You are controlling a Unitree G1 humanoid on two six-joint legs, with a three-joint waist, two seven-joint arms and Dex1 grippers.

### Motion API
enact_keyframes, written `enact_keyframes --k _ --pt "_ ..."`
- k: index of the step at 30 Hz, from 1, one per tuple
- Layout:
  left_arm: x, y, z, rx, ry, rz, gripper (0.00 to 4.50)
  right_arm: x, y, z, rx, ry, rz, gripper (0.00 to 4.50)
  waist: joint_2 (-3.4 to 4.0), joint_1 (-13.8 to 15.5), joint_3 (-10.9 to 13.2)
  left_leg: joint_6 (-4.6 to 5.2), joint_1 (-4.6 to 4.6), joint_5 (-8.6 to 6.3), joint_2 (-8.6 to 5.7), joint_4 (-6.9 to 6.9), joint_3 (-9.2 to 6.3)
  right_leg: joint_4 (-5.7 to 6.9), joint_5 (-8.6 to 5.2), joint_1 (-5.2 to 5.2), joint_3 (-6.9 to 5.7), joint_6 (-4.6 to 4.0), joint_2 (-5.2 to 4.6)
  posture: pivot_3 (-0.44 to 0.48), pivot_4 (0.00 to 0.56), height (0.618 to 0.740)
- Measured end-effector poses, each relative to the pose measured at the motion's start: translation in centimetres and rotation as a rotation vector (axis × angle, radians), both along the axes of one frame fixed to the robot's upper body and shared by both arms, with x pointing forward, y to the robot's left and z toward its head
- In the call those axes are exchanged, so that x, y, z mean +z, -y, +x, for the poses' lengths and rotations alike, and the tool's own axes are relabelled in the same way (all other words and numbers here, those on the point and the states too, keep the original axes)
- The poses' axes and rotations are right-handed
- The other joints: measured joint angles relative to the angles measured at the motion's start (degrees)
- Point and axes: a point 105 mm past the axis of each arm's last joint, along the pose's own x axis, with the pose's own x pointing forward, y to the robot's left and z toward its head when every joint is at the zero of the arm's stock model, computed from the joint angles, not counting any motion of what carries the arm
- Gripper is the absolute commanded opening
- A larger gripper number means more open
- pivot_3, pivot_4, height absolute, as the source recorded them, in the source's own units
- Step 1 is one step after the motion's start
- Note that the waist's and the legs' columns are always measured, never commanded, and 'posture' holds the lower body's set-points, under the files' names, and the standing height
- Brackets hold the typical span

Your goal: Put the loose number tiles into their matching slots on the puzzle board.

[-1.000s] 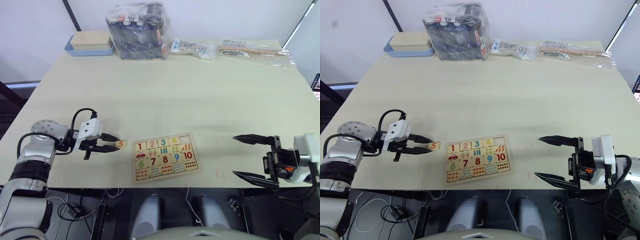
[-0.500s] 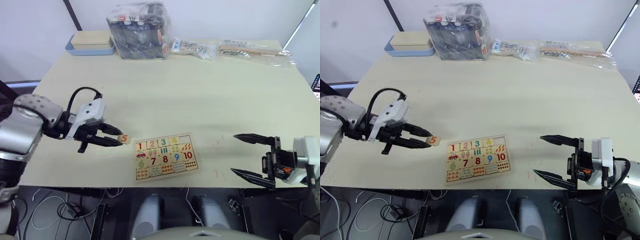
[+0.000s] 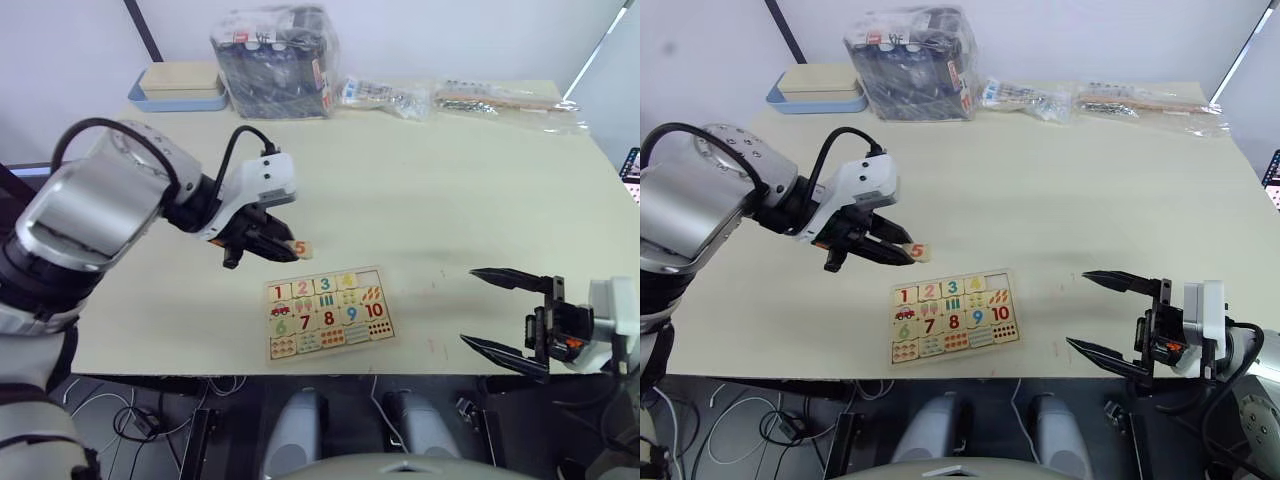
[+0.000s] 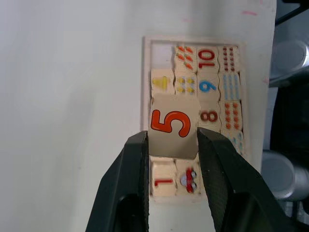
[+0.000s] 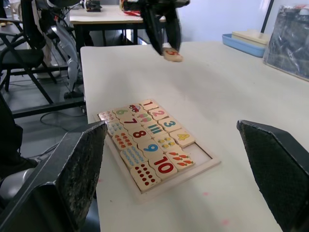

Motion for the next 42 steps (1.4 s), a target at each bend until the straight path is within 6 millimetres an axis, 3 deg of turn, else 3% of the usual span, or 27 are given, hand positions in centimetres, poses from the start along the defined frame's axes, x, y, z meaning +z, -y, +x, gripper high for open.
enact_keyframes --k 5,18,29,42 --pt "-0.8 1.9 0.9 0.007 -0.034 0.044 1.00 0.2 0.2 -0.1 -0.021 0.016 -0.007 4.50 0.00 -0.32 0.00 0.01 0.00 0.00 -0.08 0.07 -0.02 0.02 0.00 0.00 0.18 0.02 0.00 0.000 0.150 0.740" --pt "-5.4 5.7 2.2 0.015 -0.091 0.152 1.00 0.3 0.8 -0.4 -0.037 0.019 -0.029 4.50 0.00 -0.13 0.00 0.02 -0.08 -0.01 -0.19 0.17 -0.13 0.05 0.02 0.02 0.27 -0.02 0.01 0.000 0.150 0.740" --pt "-6.2 6.9 2.3 0.051 -0.096 0.173 1.00 -0.6 2.1 -0.3 0.018 -0.031 -0.063 4.50 0.01 -0.22 0.00 0.03 -0.05 0.00 -0.19 0.19 -0.12 0.06 0.04 0.02 0.30 -0.01 0.01 0.000 0.150 0.740" --pt "-7.0 7.7 2.5 0.073 -0.084 0.189 1.00 -0.1 3.5 0.2 0.139 -0.042 -0.078 4.50 0.03 -0.18 0.01 0.03 -0.06 0.00 -0.22 0.19 -0.17 0.07 0.04 0.03 0.29 0.00 0.01 0.000 0.150 0.740"
